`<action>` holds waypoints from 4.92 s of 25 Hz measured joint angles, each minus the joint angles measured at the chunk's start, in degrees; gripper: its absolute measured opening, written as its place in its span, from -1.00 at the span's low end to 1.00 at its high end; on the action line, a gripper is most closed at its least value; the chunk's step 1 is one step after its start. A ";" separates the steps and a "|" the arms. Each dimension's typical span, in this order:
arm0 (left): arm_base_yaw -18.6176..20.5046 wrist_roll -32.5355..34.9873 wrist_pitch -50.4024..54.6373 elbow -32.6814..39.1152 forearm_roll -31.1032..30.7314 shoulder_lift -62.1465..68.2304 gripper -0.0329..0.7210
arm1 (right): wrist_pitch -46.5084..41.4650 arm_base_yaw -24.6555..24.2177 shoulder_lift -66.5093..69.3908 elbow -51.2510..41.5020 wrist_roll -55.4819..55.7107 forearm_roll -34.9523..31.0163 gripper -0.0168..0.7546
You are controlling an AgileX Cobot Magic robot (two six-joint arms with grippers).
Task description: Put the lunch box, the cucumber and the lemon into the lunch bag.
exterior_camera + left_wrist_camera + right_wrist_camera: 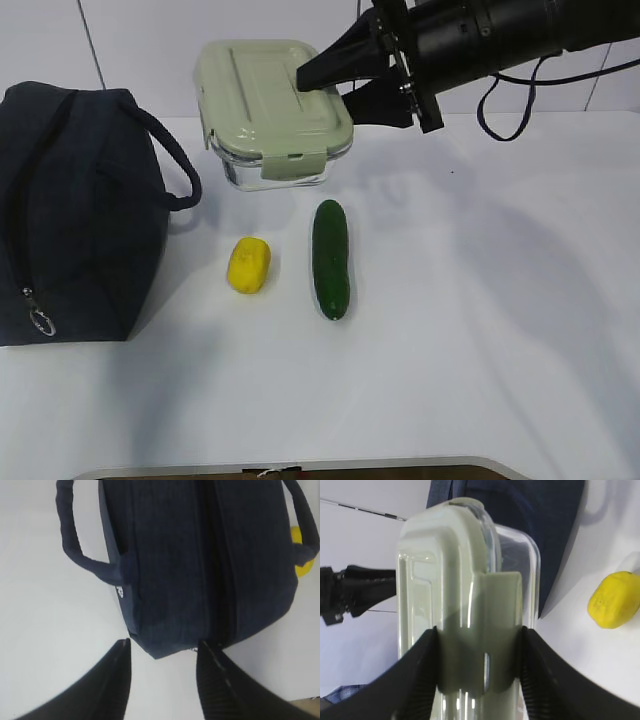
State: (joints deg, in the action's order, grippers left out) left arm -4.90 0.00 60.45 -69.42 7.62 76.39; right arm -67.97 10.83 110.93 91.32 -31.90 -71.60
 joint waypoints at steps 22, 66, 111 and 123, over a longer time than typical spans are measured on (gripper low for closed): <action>10.78 11.47 7.90 -13.88 16.54 20.80 -0.07 | -0.22 0.64 0.00 0.00 0.00 -2.81 -0.01; 2.56 22.86 9.88 -16.43 34.71 13.06 -0.88 | 3.25 5.33 0.90 0.09 -1.56 -8.11 -0.01; -2.60 25.01 8.13 -16.43 31.95 24.14 -0.88 | 21.35 16.52 20.31 5.92 -10.43 -23.12 -0.01; -2.60 25.42 7.90 -16.55 32.26 26.61 -0.88 | 24.84 16.66 21.15 6.01 -10.43 -22.81 -0.01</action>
State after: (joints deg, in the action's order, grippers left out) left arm -7.49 25.42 68.35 -85.97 39.88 103.01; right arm -43.13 27.49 132.08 97.33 -42.33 -94.41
